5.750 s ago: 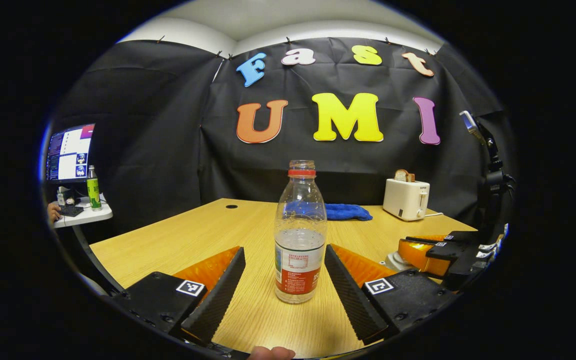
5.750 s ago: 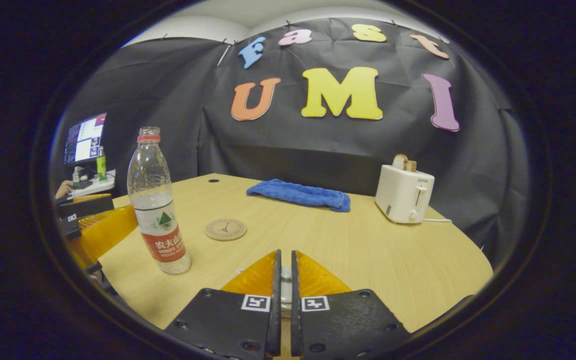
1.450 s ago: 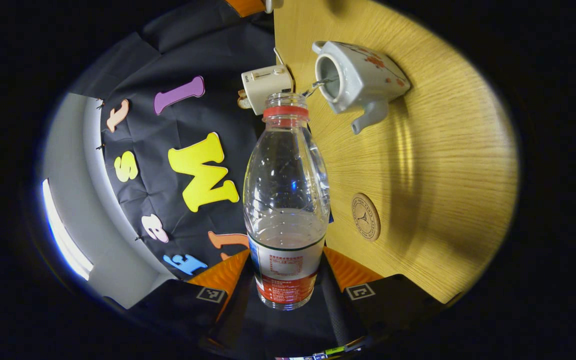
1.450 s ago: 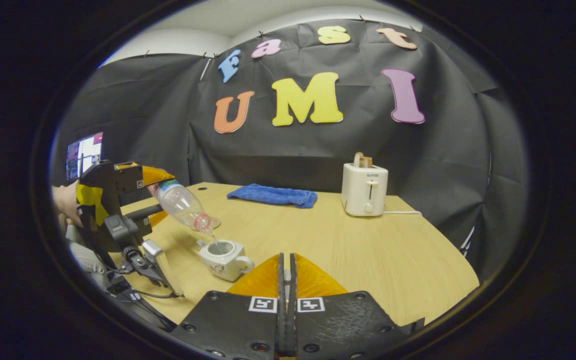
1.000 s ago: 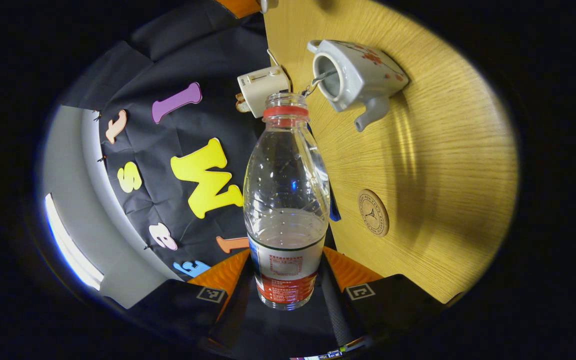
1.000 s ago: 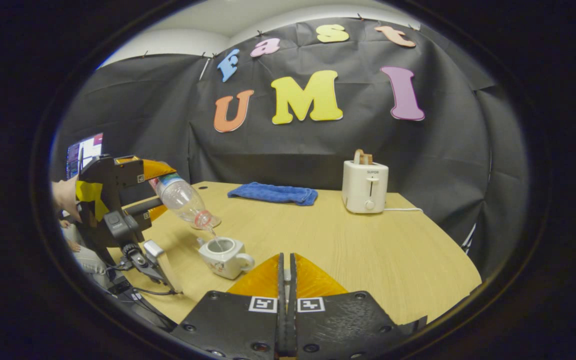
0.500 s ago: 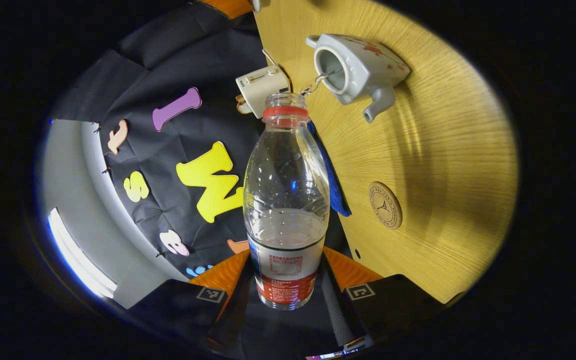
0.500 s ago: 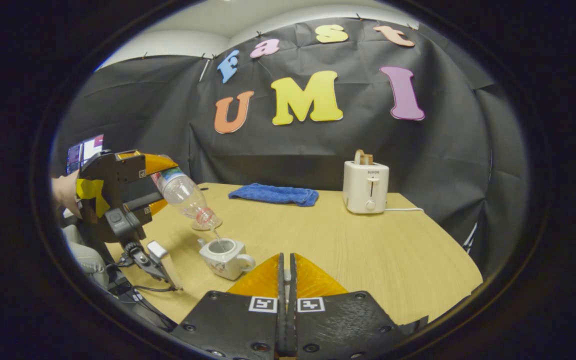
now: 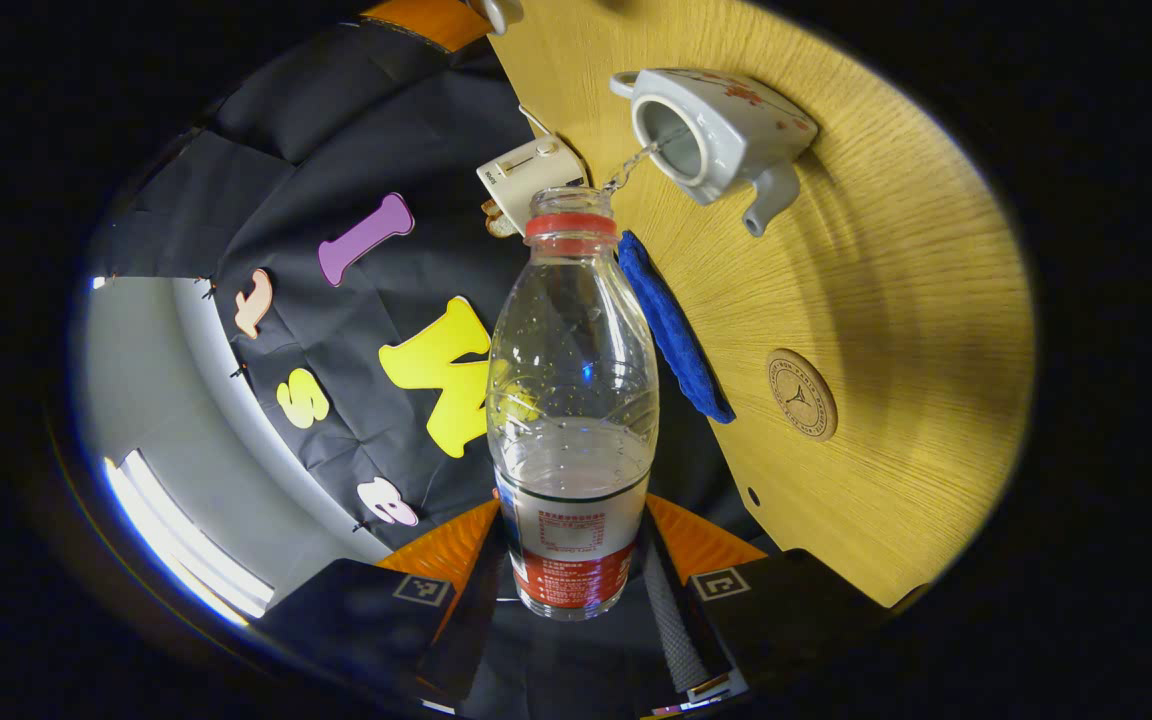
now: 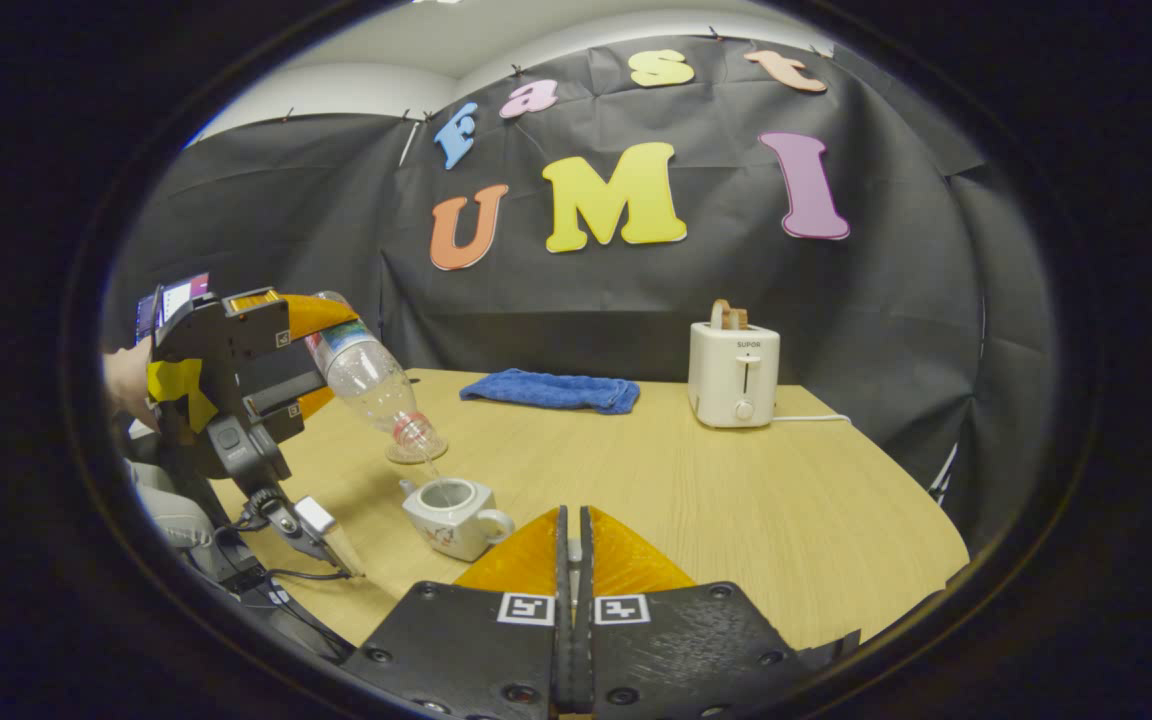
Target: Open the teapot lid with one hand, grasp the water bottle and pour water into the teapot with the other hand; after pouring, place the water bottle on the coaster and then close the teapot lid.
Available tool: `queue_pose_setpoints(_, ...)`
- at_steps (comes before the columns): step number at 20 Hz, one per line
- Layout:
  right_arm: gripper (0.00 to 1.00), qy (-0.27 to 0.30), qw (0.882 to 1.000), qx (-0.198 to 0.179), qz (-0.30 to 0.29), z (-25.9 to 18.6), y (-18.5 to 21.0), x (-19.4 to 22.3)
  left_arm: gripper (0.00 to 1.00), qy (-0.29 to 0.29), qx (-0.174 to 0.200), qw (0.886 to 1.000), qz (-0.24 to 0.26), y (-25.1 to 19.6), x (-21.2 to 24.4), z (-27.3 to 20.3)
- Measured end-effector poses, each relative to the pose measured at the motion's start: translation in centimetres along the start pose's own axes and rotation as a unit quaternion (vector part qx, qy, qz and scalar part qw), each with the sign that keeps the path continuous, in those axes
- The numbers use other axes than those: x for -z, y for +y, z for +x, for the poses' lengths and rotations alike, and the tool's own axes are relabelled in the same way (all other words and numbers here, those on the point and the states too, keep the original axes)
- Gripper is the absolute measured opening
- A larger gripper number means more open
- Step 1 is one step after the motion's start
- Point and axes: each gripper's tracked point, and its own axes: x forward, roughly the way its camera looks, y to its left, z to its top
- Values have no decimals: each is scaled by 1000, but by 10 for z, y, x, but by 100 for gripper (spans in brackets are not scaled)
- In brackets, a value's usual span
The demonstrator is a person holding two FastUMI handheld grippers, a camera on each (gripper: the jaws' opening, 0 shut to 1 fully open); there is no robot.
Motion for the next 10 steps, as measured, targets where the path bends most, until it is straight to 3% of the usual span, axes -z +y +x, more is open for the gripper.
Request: queue_pose_setpoints(10, 0, -1, 1000, -3, 3, 0, -1, 2, 72, -5, -8, 1000, 17, 1, -3, 3)
